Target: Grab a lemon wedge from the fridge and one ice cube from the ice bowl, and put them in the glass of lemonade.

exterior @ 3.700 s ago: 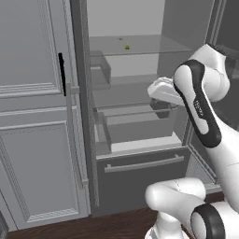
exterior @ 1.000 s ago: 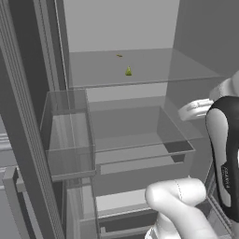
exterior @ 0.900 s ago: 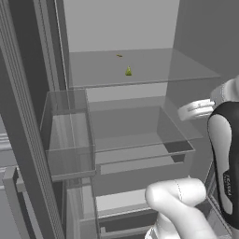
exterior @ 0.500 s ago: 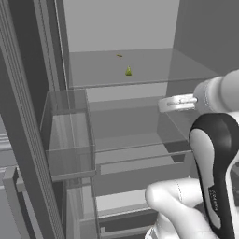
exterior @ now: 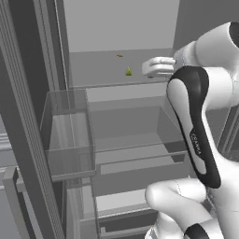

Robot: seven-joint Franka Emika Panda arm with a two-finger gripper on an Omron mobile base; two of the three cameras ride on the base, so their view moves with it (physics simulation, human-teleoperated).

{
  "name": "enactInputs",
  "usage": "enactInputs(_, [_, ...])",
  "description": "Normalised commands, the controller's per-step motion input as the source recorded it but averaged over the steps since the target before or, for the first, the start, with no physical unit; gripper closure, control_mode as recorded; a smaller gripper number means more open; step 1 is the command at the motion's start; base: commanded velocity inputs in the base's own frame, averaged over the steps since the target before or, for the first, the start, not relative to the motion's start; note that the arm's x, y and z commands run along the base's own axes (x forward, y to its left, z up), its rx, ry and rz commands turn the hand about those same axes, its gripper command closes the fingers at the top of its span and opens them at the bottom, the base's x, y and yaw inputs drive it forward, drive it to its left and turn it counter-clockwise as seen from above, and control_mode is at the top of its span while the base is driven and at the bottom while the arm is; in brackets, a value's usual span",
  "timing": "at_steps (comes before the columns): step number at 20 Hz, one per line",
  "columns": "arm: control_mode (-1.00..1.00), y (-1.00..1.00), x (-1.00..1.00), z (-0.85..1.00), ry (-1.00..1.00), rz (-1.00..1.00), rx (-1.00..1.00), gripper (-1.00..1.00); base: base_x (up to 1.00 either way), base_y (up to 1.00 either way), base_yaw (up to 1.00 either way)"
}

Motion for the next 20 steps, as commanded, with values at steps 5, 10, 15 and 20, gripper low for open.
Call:
enactInputs(5, [-1.0, 0.1, 0.77, -0.21, 0.23, 0.0, -0.13, -1.0, 0.0, 0.0, 0.0])
enactInputs(10, [-1.0, 0.06, 0.44, -0.53, 0.04, 0.0, -0.08, -1.0, 0.0, 0.0, 0.0])
enactInputs(15, [-1.0, 0.11, 0.57, -0.08, -0.01, 0.0, 0.0, -1.0, 0.0, 0.0, 0.0])
enactInputs(20, [-1.0, 0.18, 0.97, -0.03, 0.0, 0.0, 0.0, -1.0, 0.0, 0.0, 0.0])
